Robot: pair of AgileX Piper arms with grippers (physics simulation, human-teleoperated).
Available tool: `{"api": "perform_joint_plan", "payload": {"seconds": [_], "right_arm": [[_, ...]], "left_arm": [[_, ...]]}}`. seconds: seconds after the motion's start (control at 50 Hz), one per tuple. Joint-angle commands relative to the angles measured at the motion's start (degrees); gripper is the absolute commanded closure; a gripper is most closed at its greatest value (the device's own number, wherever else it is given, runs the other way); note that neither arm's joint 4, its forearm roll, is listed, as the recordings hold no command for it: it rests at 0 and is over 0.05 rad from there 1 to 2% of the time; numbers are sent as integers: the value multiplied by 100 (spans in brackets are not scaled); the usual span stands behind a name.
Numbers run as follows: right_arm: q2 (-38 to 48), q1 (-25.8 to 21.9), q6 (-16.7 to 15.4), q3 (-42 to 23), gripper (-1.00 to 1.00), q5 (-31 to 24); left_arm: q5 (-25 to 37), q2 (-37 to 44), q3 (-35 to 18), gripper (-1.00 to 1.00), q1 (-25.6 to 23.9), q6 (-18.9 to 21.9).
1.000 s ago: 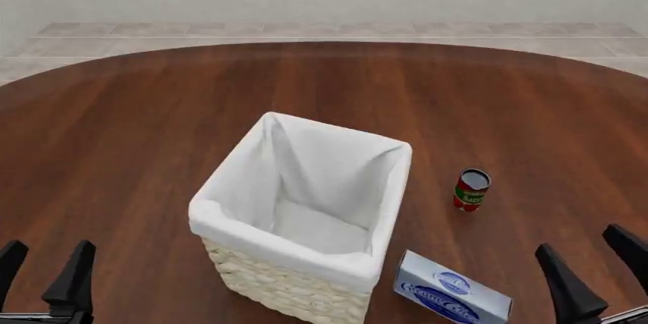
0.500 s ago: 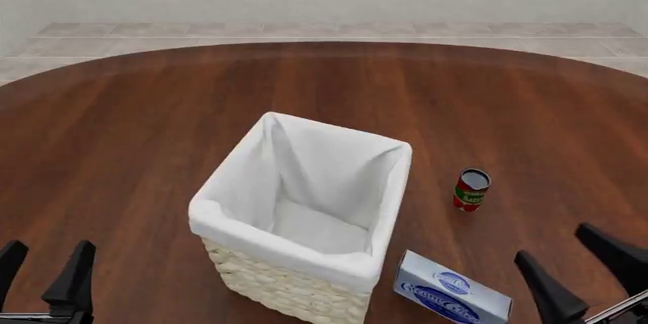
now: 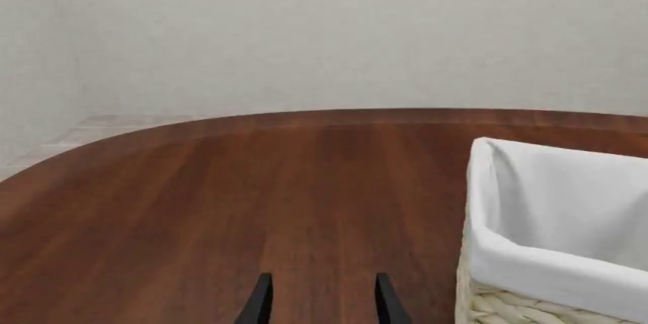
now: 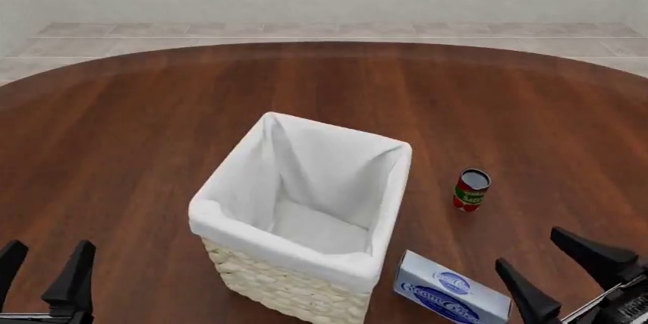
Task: Pick up the cream cheese box, and put it in the basket.
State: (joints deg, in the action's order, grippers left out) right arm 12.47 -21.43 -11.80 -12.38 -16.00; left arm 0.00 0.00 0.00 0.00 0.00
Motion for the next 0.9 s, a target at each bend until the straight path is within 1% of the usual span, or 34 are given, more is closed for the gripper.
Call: {"api": "perform_joint_plan", "payload": {"seconds": [0.02, 0.34, 0.48, 0.68, 0.9], "right_arm": [[224, -57, -90, 21, -100, -4], [438, -229, -153, 47, -100, -62], [546, -306, -227, 12, -100, -83], [721, -393, -272, 96, -100, 33], [826, -452, -348, 29, -100, -12]], "left_arm": [[0, 0, 0, -100, 0, 0], [0, 0, 0, -100, 0, 0], [0, 0, 0, -100, 0, 0], [0, 0, 0, -100, 0, 0], [0, 0, 0, -100, 0, 0]]}}
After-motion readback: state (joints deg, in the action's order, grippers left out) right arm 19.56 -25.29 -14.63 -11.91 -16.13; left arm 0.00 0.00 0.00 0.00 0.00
